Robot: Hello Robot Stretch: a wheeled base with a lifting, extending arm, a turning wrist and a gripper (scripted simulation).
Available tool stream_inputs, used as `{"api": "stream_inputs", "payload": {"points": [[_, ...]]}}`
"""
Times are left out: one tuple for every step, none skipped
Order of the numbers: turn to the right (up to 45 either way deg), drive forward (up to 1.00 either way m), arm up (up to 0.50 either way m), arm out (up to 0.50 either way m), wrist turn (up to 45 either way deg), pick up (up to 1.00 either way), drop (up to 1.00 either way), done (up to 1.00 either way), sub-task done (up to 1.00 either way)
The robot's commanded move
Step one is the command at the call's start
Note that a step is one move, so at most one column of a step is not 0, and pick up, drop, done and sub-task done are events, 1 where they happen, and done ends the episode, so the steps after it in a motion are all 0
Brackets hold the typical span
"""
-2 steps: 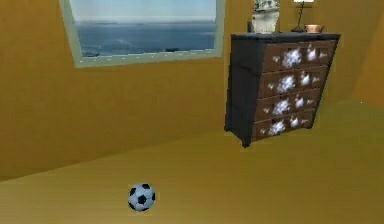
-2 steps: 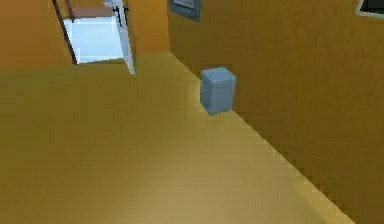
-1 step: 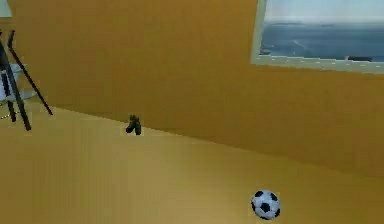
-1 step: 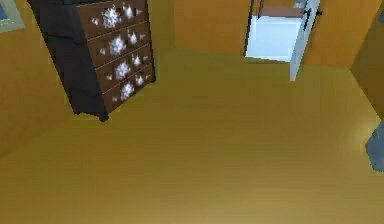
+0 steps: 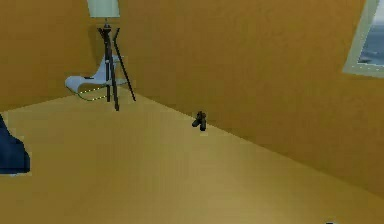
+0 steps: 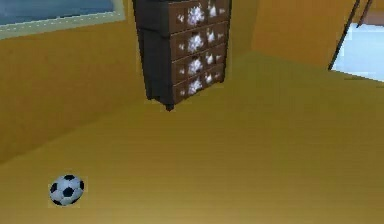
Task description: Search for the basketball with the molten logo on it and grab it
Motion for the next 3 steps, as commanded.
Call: {"api": "stream_inputs", "payload": {"points": [[0.0,0.20,0.00,0.00,0.0,0.00,0.00,0.00,0.00],[-45.0,0.00,0.00,0.00,0.0,0.00,0.00,0.00,0.00],[-45.0,0.00,0.00,0.00,0.0,0.00,0.00,0.00,0.00]]}}
